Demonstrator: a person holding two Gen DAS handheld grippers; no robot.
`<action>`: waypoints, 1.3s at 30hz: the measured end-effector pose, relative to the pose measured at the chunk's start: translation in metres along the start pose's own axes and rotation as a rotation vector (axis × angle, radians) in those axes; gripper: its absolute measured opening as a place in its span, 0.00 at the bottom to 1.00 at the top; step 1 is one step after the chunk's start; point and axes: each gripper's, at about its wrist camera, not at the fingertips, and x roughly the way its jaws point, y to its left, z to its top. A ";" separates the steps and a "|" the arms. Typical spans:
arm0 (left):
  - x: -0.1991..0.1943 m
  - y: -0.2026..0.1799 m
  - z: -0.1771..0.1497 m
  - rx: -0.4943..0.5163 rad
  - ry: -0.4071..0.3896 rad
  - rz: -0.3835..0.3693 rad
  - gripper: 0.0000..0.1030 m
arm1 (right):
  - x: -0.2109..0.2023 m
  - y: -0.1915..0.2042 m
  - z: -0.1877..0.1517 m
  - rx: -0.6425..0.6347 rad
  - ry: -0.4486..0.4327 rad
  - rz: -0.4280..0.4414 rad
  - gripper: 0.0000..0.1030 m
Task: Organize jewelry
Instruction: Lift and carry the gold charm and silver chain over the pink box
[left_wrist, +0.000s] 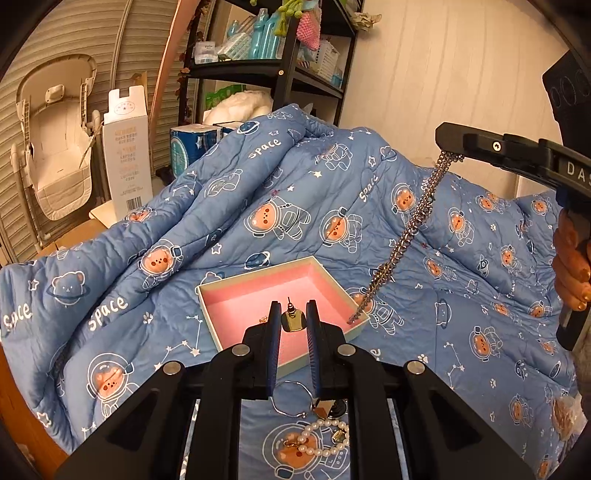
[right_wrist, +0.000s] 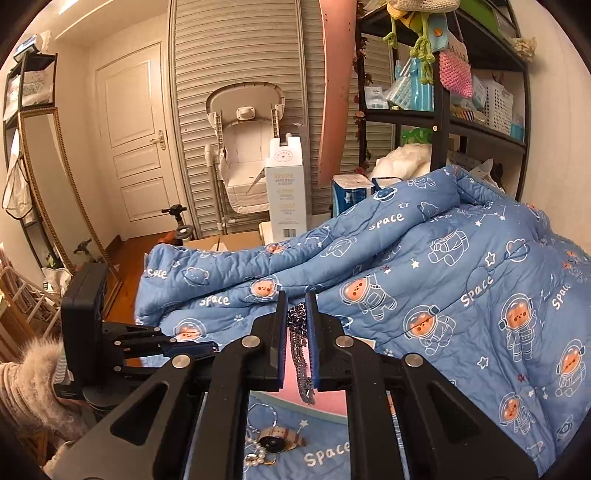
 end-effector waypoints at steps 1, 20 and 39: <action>0.005 0.002 0.002 -0.003 0.010 -0.005 0.13 | 0.007 -0.003 0.001 0.005 0.010 -0.004 0.10; 0.111 0.023 -0.016 -0.068 0.228 0.035 0.13 | 0.120 -0.040 -0.063 0.103 0.246 -0.071 0.10; 0.177 0.020 -0.034 -0.014 0.400 0.061 0.13 | 0.198 -0.049 -0.116 0.066 0.486 -0.022 0.10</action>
